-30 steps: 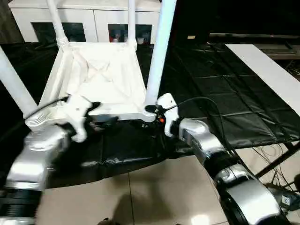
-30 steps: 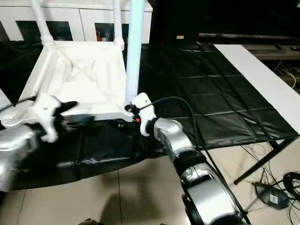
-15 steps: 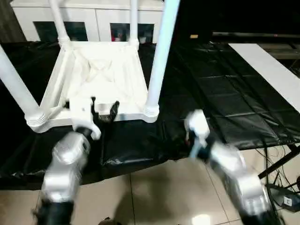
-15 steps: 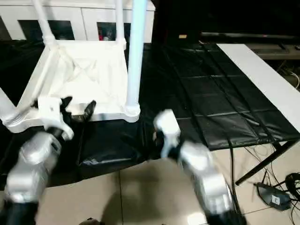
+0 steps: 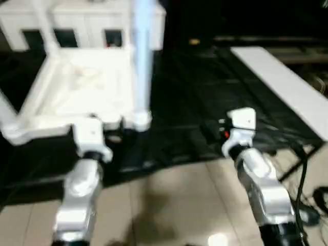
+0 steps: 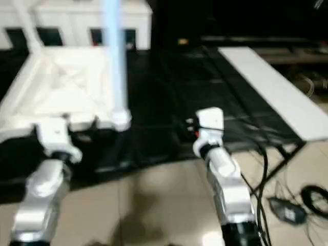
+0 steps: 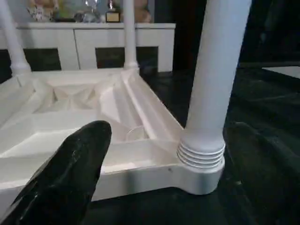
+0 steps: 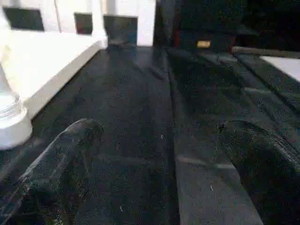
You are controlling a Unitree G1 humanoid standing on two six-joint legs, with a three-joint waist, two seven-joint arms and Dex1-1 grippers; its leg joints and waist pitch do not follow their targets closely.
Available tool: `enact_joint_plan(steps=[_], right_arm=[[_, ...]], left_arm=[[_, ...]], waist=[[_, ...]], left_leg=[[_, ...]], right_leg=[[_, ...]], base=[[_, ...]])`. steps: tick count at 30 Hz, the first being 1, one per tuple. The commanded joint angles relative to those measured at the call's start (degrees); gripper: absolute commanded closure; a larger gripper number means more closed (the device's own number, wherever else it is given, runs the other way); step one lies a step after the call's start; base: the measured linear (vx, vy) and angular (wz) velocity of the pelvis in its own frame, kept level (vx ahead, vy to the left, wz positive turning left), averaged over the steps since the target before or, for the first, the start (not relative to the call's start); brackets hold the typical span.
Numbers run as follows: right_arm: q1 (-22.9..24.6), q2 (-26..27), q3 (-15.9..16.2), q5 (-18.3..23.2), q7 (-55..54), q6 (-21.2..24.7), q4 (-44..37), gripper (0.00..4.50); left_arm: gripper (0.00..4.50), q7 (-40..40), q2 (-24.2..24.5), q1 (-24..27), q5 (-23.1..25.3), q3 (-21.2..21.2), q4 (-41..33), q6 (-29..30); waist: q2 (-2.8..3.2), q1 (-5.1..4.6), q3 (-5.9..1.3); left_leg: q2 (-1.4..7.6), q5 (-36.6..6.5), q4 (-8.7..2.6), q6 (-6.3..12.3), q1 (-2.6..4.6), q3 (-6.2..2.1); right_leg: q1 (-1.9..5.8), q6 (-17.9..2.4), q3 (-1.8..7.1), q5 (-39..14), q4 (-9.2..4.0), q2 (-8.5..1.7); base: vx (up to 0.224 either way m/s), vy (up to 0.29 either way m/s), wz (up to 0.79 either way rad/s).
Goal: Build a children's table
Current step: Rotate table base
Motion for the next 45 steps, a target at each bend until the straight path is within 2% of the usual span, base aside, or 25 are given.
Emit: enact_joint_plan(steps=[1,3,5,7,9,10,11,12,14,16,18,20,22,23,25,27,28,32,34,36,39,41,42,43,45], right_arm=[[-1.07,0.66,2.68,0.71,1.86,1.25,0.45,0.00],[-1.23,1.30,3.49,1.31,2.82,1.77,0.36,0.00],[-1.12,1.34,3.91,1.20,3.05,1.44,0.18,0.00],[-0.49,1.32,4.86,1.12,4.00,1.33,-0.37,0.00],[-0.19,1.65,5.40,0.40,4.27,0.67,-0.09,0.00],[-0.20,1.66,5.60,0.08,4.25,0.35,0.00,0.00],[-0.23,1.53,6.03,-0.31,4.50,0.13,-0.01,0.00],[-0.17,1.77,6.08,-0.21,4.50,-0.16,-0.11,0.00],[0.01,2.32,5.81,0.42,4.33,-0.42,-0.41,0.00],[0.08,2.41,5.81,0.54,4.30,-0.30,-0.60,0.00],[0.41,2.15,6.15,-0.33,3.69,-0.95,-0.71,0.00],[0.60,2.43,5.22,-0.44,2.64,-1.45,-0.74,0.00],[0.42,2.70,4.01,0.08,2.08,-1.47,-0.82,0.00],[0.35,2.71,3.67,0.65,2.46,-1.29,-1.09,0.00],[0.28,2.18,3.77,1.98,4.33,-0.96,-1.87,0.00],[0.34,1.93,3.82,2.71,5.39,-1.12,-2.37,0.00],[0.41,2.18,3.50,3.00,5.15,-1.06,-2.46,0.00],[0.59,2.96,2.71,3.10,3.96,-1.09,-2.44,0.00],[0.54,3.11,2.69,3.01,3.81,-1.06,-2.32,0.00],[0.50,3.04,2.63,3.24,3.69,-0.95,-2.29,0.00],[0.53,2.64,2.47,3.54,4.30,-0.68,-2.54,0.00],[0.53,2.65,2.25,3.50,4.41,-0.60,-2.60,0.00],[0.50,2.60,1.97,3.48,4.32,-0.53,-2.63,0.00],[0.53,2.54,1.71,3.37,4.36,-0.51,-2.71,0.00],[0.55,2.42,1.59,3.43,4.37,-0.55,-2.79,0.00]], left_arm=[[0.08,-0.61,0.25,-0.22,-0.65,0.46,-1.48,1.09],[0.08,-1.37,0.14,0.10,-1.23,0.55,-2.32,1.35],[0.08,-1.99,0.18,0.36,-1.51,0.49,-2.65,1.26],[0.08,-2.37,0.88,1.16,-0.13,-0.63,-3.71,0.82],[0.08,-1.95,0.42,1.47,-1.17,-0.49,-3.96,1.56],[0.08,-1.77,0.28,1.45,-1.41,-0.28,-3.96,1.91],[0.08,-1.92,0.44,1.42,-1.34,-0.25,-3.95,1.92],[0.08,-1.96,0.49,1.42,-1.32,-0.14,-4.00,2.18],[0.08,-2.04,0.52,1.44,-1.31,0.00,-4.00,2.43],[0.08,-2.30,0.63,1.44,-1.21,-0.06,-3.87,2.32],[0.08,-2.76,0.82,1.32,-1.25,-0.20,-3.63,2.08],[0.08,-3.00,1.07,0.83,-1.21,-0.31,-3.37,2.27],[0.08,-3.78,1.23,0.21,-1.80,-0.38,-2.94,2.45],[0.08,-3.92,1.29,-0.04,-1.90,-0.26,-2.83,2.49],[0.08,-3.34,1.23,-0.62,-1.60,0.36,-2.45,2.48],[0.08,-2.70,1.29,-1.12,-1.47,1.02,-2.08,2.59],[0.08,-2.79,1.49,-1.27,-1.55,1.09,-1.97,2.86],[0.08,-2.52,2.07,-1.56,-1.61,1.48,-1.72,2.81],[0.08,-2.63,2.34,-1.89,-1.65,1.88,-1.36,2.80],[0.08,-2.99,2.33,-2.35,-2.10,2.23,-0.97,2.96],[0.08,-2.83,2.65,-3.10,-1.91,2.81,-0.28,2.92],[0.08,-2.77,2.91,-3.17,-2.05,2.91,-0.12,2.90],[0.08,-2.84,3.11,-3.21,-2.09,3.00,-0.04,2.94],[0.08,-2.95,3.41,-3.24,-1.89,2.94,-0.02,2.85],[0.08,-3.25,3.55,-3.36,-2.11,3.30,0.28,2.71]], waist=[[1.52,0.43,-3.39],[2.64,0.33,-3.49],[1.51,0.89,-1.72],[-0.24,0.03,-0.31],[2.22,-0.87,0.02],[5.78,1.26,-1.90],[4.64,1.37,-1.11],[4.48,-1.16,-0.95],[1.57,-1.15,-0.26],[0.38,2.88,-1.27],[1.41,3.90,-1.93],[3.51,1.89,-2.67],[4.17,-1.93,-4.52],[3.61,-2.50,-5.02],[1.51,-2.54,-4.49],[-1.79,0.02,-2.66],[-1.63,0.83,-3.97],[1.71,0.36,-2.28],[5.79,-3.14,-2.38],[5.58,-4.01,-4.34],[4.05,-3.55,-3.55],[1.33,-3.18,-3.54],[-0.27,-1.08,-2.01],[-1.12,0.07,-3.20],[-0.10,0.91,-3.29]], left_leg=[[7.65,-3.35,-5.77,6.12,-0.89,-4.31],[15.25,-6.18,-8.79,11.58,-0.17,-8.79],[10.82,-17.29,-9.63,7.49,-2.78,-7.93],[1.14,-5.09,4.78,-2.10,2.70,-1.06],[3.17,-14.03,3.21,0.81,5.75,0.71],[14.47,-31.86,-5.85,1.60,1.33,-5.07],[16.55,-38.86,-9.67,0.83,1.22,-7.55],[13.85,-40.28,-11.04,-1.24,9.38,-2.83],[7.02,-39.10,-7.34,-3.29,7.78,0.42],[5.62,-6.91,0.20,1.47,1.03,-0.37],[5.41,2.05,-2.88,1.95,-0.33,-0.54],[6.86,2.29,-8.00,2.37,4.27,-1.25],[12.95,5.83,-8.62,17.08,13.82,-9.17],[13.65,11.03,-8.13,21.84,14.17,-10.02],[8.55,15.77,-6.77,23.72,10.30,-6.32],[-0.73,-4.56,-1.19,12.95,1.76,-0.24],[1.08,-2.92,3.64,6.45,-2.23,-2.72],[4.48,5.43,-1.89,-0.37,-2.03,-3.48],[8.59,-9.31,-10.64,2.05,3.25,-7.39],[11.37,-14.33,-10.03,11.22,9.70,-11.41],[9.84,-0.76,-9.46,22.60,8.03,-8.43],[4.81,-5.84,-7.59,17.07,5.34,-3.79],[1.49,-12.93,-4.67,9.97,2.27,-1.36],[1.08,-6.04,1.61,6.10,-0.22,-2.58],[1.72,-0.24,2.27,2.01,-2.78,-3.78]], right_leg=[[4.72,14.16,4.17,-22.54,-9.03,-8.21],[5.15,5.66,4.28,-7.96,-3.64,-10.96],[5.34,-1.07,6.48,-12.60,-2.54,-12.78],[1.24,10.51,-0.32,-60.58,-14.96,-15.06],[2.68,20.77,-10.10,-55.22,-19.08,-10.19],[11.27,12.40,-4.75,-24.26,1.12,-8.74],[7.02,6.74,0.23,-14.61,5.37,-8.05],[0.62,1.05,1.14,-12.42,5.27,-5.64],[3.14,-1.68,5.24,-26.77,-2.90,-7.61],[10.95,-2.73,12.05,-48.68,-10.03,-15.27],[12.29,-6.70,9.00,-32.31,-8.67,-11.28],[8.72,-7.05,3.97,-16.21,-4.91,-5.13],[-0.27,-0.37,2.71,-8.30,3.28,-4.96],[-1.68,3.00,3.07,-7.86,4.36,-5.54],[-2.28,4.13,5.76,0.53,1.47,-7.20],[7.95,-1.81,13.46,-11.15,-7.97,-11.88],[12.95,-9.32,15.19,-20.33,-7.94,-14.90],[10.01,-15.84,7.79,-19.51,-9.13,-11.10],[7.06,-5.62,1.51,-16.69,-1.77,-1.65],[1.84,-0.15,2.56,-9.77,3.40,-3.33],[-1.44,5.32,3.53,-2.98,4.60,-4.61],[1.70,0.87,6.60,3.13,-2.74,-7.22],[5.91,-1.02,10.85,-22.44,-8.78,-10.69],[10.00,-4.00,14.25,-38.14,-10.25,-14.68],[11.53,-8.76,13.71,-32.73,-9.10,-13.55]], base=[[-0.062,-0.129,-0.02],[-0.053,-0.118,0.07],[-0.063,-0.128,0.28],[-0.055,-0.107,0.56],[0.001,-0.032,0.55],[0.034,-0.004,0.64],[0.092,0.033,0.64],[0.113,-0.023,0.31],[0.076,-0.060,0.20],[0.064,-0.057,0.01],[0.092,0.013,0.12],[0.120,0.030,0.18],[0.185,0.022,0.09],[0.146,-0.025,-0.08],[0.104,-0.046,-0.17],[0.087,-0.046,0.03],[0.100,-0.040,0.04],[0.129,-0.006,-0.04],[0.180,0.103,-0.09],[0.188,0.069,0.02],[0.132,0.015,0.01],[0.091,-0.042,0.02],[0.095,-0.080,0.04],[0.095,-0.080,0.04],[0.126,-0.046,0.01]])
